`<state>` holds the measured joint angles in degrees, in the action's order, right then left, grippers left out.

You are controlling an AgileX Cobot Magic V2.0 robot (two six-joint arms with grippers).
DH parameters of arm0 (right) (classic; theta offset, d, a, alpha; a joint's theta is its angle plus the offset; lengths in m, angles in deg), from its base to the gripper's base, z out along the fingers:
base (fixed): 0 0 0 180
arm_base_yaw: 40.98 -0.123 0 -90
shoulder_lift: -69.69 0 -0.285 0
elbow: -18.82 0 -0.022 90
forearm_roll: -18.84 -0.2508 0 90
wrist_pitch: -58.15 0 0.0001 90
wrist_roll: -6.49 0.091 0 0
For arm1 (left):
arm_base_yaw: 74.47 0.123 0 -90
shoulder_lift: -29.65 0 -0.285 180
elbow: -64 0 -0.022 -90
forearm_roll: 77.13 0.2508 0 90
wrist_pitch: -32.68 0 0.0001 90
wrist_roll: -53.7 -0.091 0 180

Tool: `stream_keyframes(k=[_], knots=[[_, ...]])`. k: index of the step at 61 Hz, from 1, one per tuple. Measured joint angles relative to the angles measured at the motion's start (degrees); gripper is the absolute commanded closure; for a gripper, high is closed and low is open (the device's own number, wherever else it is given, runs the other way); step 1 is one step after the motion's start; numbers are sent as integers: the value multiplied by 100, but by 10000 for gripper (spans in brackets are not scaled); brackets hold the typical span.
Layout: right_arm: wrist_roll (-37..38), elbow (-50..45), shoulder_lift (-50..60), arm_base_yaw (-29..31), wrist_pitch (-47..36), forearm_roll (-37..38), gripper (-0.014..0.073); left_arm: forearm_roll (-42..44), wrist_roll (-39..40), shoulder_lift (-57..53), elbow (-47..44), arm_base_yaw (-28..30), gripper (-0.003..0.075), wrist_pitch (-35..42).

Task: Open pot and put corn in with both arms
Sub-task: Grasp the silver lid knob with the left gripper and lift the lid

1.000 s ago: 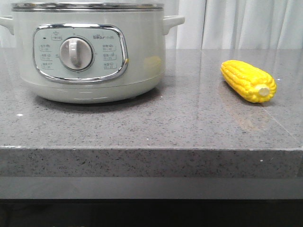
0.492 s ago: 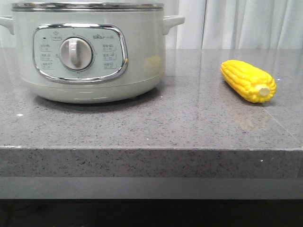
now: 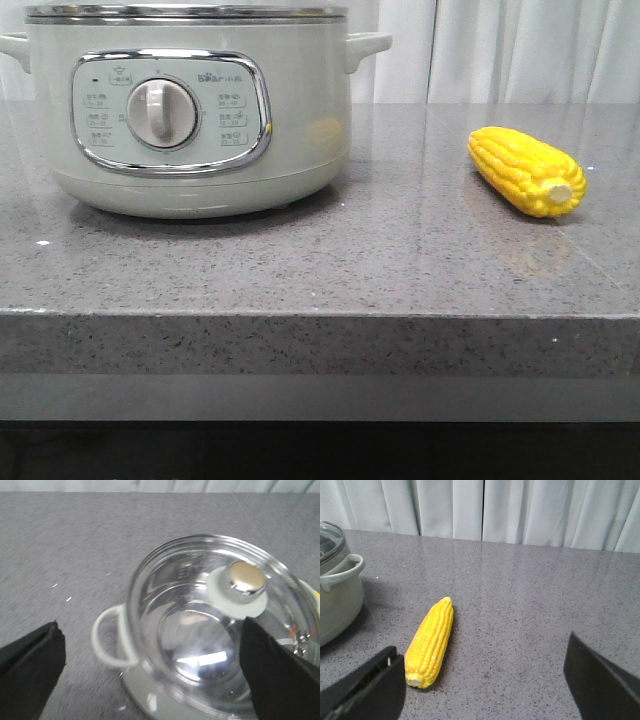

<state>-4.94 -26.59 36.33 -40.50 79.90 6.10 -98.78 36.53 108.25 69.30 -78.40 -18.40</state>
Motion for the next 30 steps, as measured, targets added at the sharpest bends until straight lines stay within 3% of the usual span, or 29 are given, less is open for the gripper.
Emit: stream_keyframes(k=[17,30], knots=[[0,0,0,0,0,0,-59,1165,455,1708,1861,-1443,38,-459],[0,0,0,0,0,0,-59,1273,589,2556,2707,-1880,38,-706]])
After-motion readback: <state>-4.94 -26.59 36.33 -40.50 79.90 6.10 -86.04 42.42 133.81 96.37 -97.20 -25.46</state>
